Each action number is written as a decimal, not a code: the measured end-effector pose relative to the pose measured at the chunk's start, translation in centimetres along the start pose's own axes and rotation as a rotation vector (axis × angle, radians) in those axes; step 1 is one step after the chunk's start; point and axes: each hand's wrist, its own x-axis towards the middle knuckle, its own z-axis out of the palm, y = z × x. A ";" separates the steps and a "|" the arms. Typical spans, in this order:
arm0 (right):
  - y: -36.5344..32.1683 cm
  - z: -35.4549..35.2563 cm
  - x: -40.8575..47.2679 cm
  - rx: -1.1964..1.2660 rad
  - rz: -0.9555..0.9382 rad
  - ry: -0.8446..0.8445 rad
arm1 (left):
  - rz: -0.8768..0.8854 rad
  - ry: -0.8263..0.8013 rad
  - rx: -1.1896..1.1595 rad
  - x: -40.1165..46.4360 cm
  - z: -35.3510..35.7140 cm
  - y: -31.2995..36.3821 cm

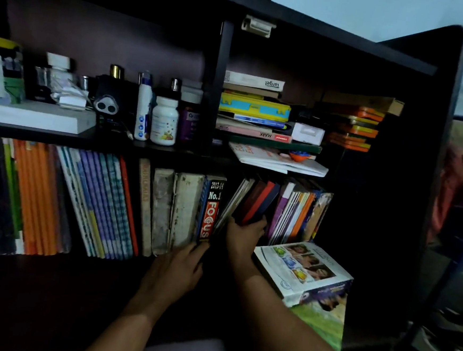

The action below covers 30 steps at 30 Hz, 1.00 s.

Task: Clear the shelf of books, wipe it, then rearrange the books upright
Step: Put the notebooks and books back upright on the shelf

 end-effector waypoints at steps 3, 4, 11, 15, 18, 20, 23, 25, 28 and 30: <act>0.1 0.6 2.3 0.055 -0.056 0.013 | 0.020 -0.031 0.020 0.1 0.6 -0.7; 0.4 0.7 2.5 0.047 -0.068 0.008 | 0.017 -0.052 0.016 0.1 0.6 -0.7; 0.6 -0.2 2.5 -0.071 -0.272 -0.100 | -0.032 -0.137 -0.030 0.2 0.4 -0.6; 0.4 0.6 1.4 -0.157 -0.384 -0.159 | -0.012 -0.109 0.012 0.2 0.3 -0.5; 0.3 0.2 1.2 -0.230 -0.450 -0.229 | -0.035 -0.134 -0.004 0.2 0.4 -0.7; 0.2 -0.2 1.1 -0.283 -0.454 -0.283 | -0.054 -0.165 -0.029 0.1 0.5 -0.9; -0.3 -1.5 0.9 -0.403 -0.446 -0.339 | -0.047 -0.171 -0.043 0.0 0.2 -0.7; -0.6 -2.3 0.9 -0.502 -0.460 -0.397 | -0.041 -0.173 -0.032 0.0 0.1 -0.6; -1.4 -3.7 0.8 -0.627 -0.455 -0.460 | -0.037 -0.149 -0.030 0.0 0.1 -0.5; -2.4 -4.7 0.8 -0.612 -0.483 -0.405 | -0.026 -0.139 -0.019 -0.1 0.0 -0.5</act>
